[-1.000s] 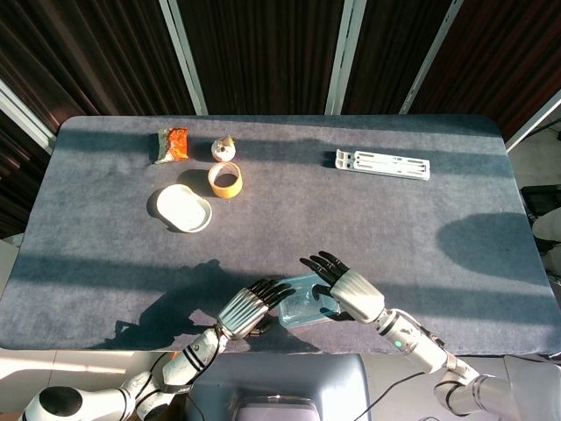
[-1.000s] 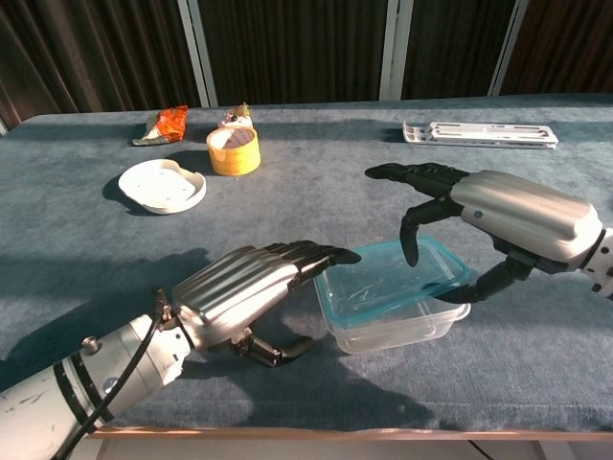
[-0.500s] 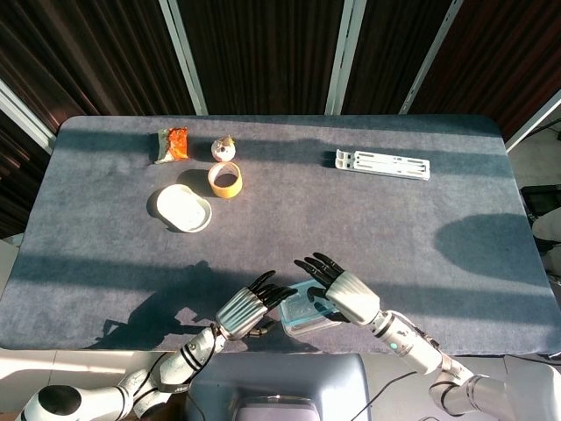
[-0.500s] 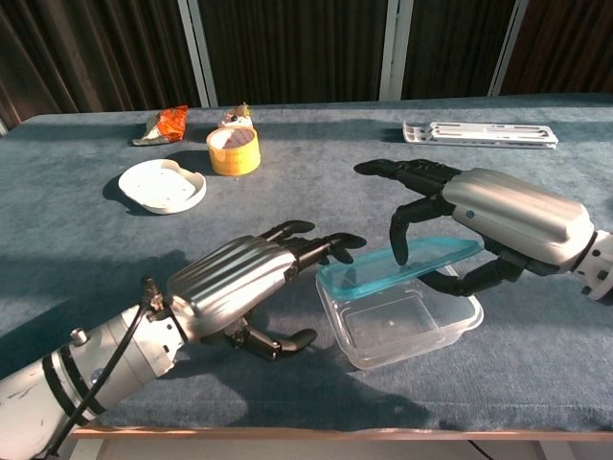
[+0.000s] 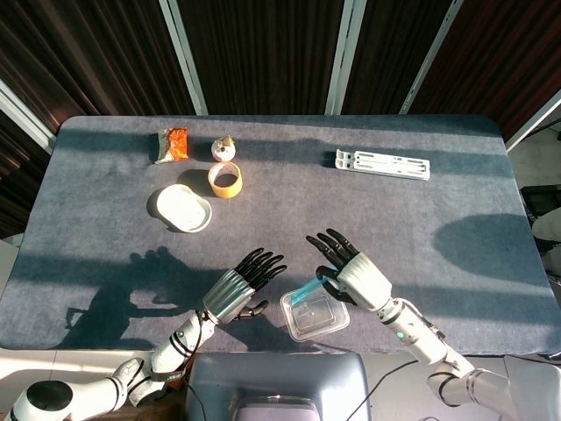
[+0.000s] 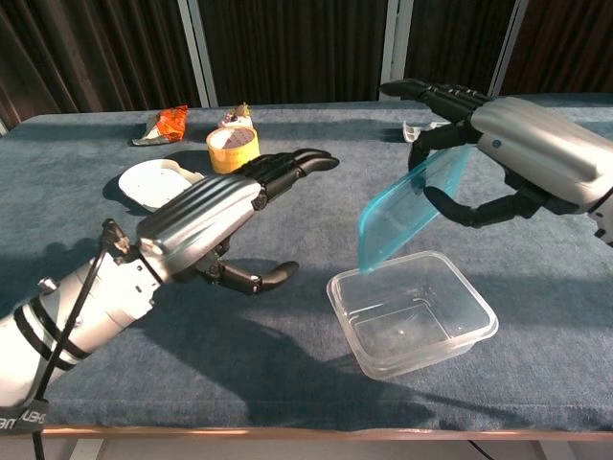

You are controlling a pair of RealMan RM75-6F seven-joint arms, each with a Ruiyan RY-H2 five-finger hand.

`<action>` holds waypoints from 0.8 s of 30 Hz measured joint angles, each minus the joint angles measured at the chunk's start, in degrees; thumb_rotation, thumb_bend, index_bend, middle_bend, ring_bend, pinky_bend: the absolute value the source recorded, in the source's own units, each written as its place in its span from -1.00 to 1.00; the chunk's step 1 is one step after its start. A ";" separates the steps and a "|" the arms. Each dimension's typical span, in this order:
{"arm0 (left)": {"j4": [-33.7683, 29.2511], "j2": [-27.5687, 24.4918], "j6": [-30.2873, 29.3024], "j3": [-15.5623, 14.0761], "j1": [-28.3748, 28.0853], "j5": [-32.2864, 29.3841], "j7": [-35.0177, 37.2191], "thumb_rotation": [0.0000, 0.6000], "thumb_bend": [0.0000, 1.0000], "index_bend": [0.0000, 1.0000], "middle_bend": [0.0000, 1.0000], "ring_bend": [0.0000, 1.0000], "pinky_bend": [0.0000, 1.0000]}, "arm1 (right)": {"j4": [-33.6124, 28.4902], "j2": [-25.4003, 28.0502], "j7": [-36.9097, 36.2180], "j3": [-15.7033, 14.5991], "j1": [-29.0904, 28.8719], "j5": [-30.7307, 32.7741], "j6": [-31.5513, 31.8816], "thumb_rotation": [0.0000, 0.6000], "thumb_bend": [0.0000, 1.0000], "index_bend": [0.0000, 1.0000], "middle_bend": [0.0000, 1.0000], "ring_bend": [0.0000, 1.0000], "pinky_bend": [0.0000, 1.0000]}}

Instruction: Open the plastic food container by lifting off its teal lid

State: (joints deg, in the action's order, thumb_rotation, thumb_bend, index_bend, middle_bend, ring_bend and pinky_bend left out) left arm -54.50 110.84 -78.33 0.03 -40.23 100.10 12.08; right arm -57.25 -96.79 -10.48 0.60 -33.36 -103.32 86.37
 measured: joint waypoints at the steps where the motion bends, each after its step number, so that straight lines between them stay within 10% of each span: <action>1: -0.48 -0.65 -0.44 0.15 0.08 -0.02 -0.19 1.00 -0.33 -1.00 -1.00 -1.00 -1.00 | 0.03 0.21 0.35 0.49 -0.03 0.41 0.09 1.00 0.25 0.54 -0.75 -1.00 -1.00; 13: -4.63 -8.10 -2.67 -0.84 3.51 -1.23 -0.45 1.00 -0.33 -1.00 -1.00 -1.00 -1.00 | 10.36 -0.38 3.34 4.43 -1.59 6.42 -5.36 1.00 0.25 0.48 -0.73 -1.00 -1.00; 24: -3.63 -9.32 -2.12 -1.16 5.32 -2.75 0.56 1.00 -0.33 -1.00 -1.00 -1.00 -1.00 | 17.71 -3.51 0.19 4.05 -2.53 10.68 -13.54 1.00 0.25 -0.23 -0.81 -1.00 -1.00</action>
State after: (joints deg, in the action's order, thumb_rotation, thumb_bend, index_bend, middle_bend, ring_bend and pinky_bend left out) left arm -58.13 101.52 -80.45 -1.13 -34.91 97.35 12.65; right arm -39.55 -100.29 -10.29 4.65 -35.89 -92.64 72.83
